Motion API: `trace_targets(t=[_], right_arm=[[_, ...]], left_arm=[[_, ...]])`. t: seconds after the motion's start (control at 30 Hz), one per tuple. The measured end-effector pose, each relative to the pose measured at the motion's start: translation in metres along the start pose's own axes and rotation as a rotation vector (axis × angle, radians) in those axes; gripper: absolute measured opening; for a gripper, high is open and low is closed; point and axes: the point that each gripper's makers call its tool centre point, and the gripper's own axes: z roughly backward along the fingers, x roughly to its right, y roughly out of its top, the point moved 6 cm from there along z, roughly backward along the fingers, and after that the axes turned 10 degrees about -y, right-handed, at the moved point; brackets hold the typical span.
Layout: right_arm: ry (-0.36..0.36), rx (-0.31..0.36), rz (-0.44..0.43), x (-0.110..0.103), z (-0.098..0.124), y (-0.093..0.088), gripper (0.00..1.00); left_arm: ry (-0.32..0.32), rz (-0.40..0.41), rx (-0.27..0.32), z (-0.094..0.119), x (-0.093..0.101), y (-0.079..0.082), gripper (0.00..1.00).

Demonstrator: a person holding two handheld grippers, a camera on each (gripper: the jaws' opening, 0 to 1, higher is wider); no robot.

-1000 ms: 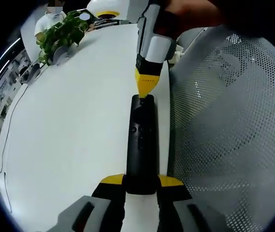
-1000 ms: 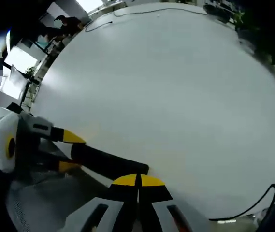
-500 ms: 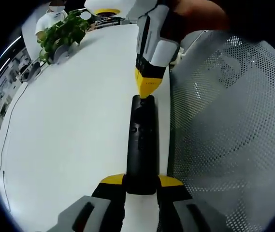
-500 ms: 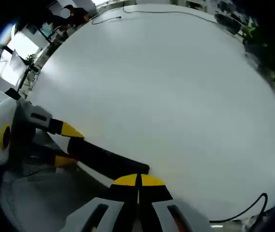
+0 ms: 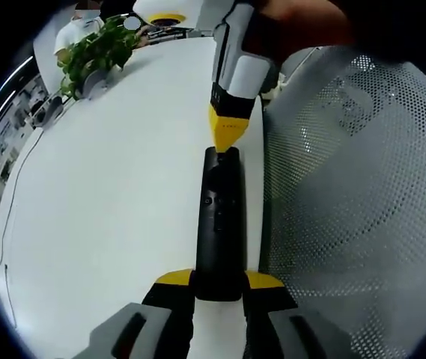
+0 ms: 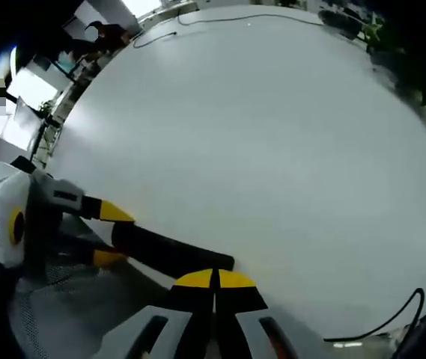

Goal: Press the specified remote control buttons in sequence, fully releasing each button before pressing the next.

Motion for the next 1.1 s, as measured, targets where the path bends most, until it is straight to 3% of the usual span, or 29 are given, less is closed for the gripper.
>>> trace_targets(t=[0.5,0.73,1.1], right_arm=[[0.014,-0.015,0.008,-0.0025,-0.0021,-0.0018,0.00],[-0.041,-0.010,0.124,-0.0080,-0.0020,-0.0016,0.00],[-0.062,-0.017,0.144,-0.0072,-0.0030,0.0006,0.00]], left_arm=[[0.000,0.003,0.002,-0.0001,-0.0004,0.0000,0.25],[-0.001,0.001,-0.003,-0.0004,-0.0006,0.0002,0.25],[-0.008,0.003,-0.009,-0.0003,-0.0018,0.0005,0.25]])
